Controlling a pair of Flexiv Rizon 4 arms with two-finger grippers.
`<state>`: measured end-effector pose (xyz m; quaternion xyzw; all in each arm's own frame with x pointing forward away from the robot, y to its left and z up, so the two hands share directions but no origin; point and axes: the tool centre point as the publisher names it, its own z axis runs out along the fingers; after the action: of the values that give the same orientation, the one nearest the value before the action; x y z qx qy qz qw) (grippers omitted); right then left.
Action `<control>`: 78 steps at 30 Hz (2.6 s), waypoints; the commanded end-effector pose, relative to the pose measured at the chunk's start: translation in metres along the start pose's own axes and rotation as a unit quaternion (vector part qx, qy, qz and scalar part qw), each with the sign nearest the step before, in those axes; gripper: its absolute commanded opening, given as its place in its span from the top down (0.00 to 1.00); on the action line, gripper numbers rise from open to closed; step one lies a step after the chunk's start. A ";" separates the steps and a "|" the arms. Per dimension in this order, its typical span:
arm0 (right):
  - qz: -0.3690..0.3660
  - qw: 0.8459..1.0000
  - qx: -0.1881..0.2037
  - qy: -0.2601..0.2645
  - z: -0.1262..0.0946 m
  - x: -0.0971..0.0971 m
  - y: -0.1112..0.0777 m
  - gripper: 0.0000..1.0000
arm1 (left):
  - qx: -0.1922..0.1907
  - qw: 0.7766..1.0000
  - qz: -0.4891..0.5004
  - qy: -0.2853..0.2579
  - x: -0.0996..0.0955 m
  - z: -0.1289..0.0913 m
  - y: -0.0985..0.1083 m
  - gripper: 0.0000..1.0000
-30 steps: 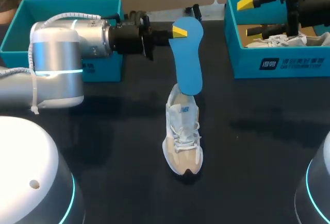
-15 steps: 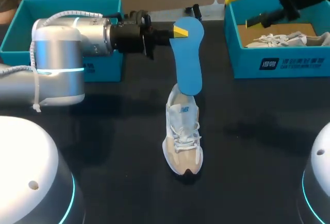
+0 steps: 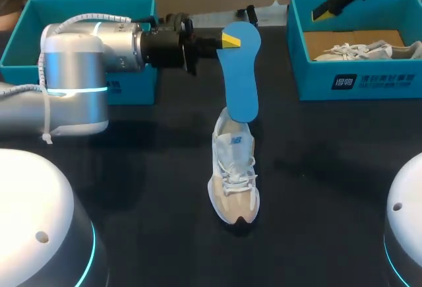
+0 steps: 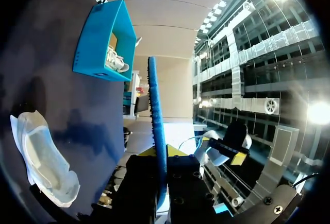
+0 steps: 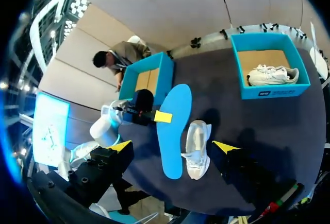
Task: Take the shoe out of the shoebox, open the shoe tongue, remove and reinsert the insole, then place the shoe into the shoebox
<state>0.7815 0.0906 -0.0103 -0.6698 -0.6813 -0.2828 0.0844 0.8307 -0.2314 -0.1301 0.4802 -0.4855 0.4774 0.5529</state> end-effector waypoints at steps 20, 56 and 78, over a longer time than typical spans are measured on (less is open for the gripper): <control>-0.020 0.952 0.006 -0.304 0.023 0.017 -0.003 0.00 | 0.000 1.000 0.000 -0.001 0.000 0.000 0.001 1.00; -0.030 0.964 0.039 -0.261 0.057 0.039 -0.010 0.00 | 0.000 1.000 0.000 -0.001 0.000 0.000 0.001 1.00; 0.012 0.992 0.037 -0.117 0.049 0.018 -0.008 0.00 | 0.000 1.000 0.000 -0.001 0.000 0.000 0.001 1.00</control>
<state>0.7888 0.1534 -0.0362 -0.7126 -0.6898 -0.1272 -0.0142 0.8309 -0.2315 -0.1301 0.4802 -0.4858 0.4771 0.5530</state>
